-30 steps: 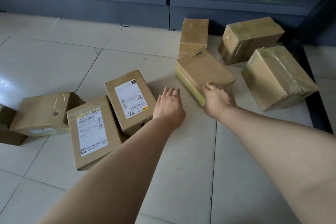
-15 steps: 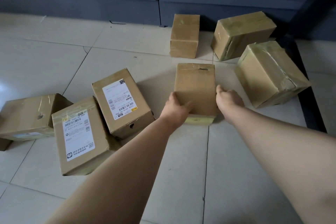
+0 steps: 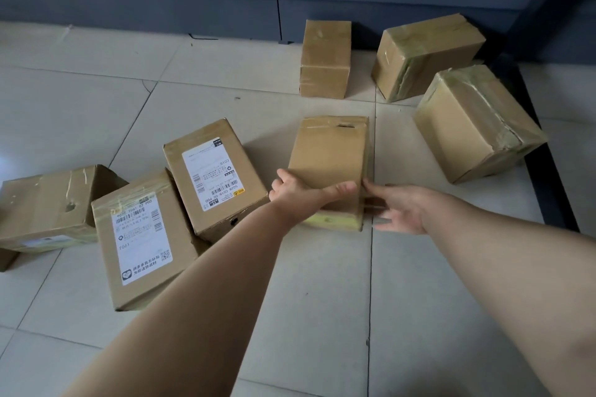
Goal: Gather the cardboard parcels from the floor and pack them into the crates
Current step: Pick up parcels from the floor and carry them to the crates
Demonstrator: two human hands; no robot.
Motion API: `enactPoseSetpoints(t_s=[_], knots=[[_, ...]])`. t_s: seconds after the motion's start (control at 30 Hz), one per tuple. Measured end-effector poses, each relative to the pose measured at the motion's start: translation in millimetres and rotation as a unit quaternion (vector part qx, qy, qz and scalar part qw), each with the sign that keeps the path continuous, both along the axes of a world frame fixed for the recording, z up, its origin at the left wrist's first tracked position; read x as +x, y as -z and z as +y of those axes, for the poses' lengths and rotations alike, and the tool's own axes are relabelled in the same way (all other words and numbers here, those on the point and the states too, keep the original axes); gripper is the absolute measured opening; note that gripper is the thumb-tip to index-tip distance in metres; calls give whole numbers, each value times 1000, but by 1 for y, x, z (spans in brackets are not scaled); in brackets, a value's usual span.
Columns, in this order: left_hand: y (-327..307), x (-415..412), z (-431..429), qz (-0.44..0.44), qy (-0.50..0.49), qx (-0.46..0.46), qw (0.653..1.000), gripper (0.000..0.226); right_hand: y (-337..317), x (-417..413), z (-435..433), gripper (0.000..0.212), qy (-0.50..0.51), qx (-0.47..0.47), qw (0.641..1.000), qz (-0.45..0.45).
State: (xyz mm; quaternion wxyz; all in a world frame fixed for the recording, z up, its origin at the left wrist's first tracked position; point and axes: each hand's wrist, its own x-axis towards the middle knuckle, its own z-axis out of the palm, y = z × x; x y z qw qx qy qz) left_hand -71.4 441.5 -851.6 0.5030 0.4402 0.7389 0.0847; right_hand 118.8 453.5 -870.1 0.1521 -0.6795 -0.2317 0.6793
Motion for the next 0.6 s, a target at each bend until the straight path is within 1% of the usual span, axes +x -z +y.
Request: enactPoseSetpoints(t_s=[0.13,0.17,0.2,0.27,0.3,0.33,0.4,0.43,0.47,0.53,0.6], knots=[[0,-5,-2,-50,-39,-16,998,156,-4,-4,1,48,23,38,999,-4],[-1,-7,-2,-63,-49,-24,997,148,-6,-6,2,42,42,53,998,12],[1,-8,-1,-78,-58,-26,995,128,-6,-8,5,37,71,69,995,32],[8,-12,0,-104,-96,-9,990,68,-9,-18,10,27,138,100,983,67],[10,-14,-1,-111,-115,-7,987,49,-10,-23,12,23,147,112,981,64],[12,-17,-2,-115,-126,-11,985,38,-10,-28,13,23,139,121,982,53],[15,-22,-4,-151,-148,-15,977,26,-12,-34,14,31,106,120,986,42],[13,-24,-5,-168,-158,-18,973,25,-11,-34,16,39,88,111,989,30],[11,-26,-5,-178,-164,-21,970,25,-11,-33,16,50,67,96,993,5],[9,-26,-6,-202,-194,-12,960,24,-11,-31,14,87,21,35,999,-35],[3,-21,-14,-230,-222,-18,947,24,-14,-31,12,119,-6,-27,1000,3]])
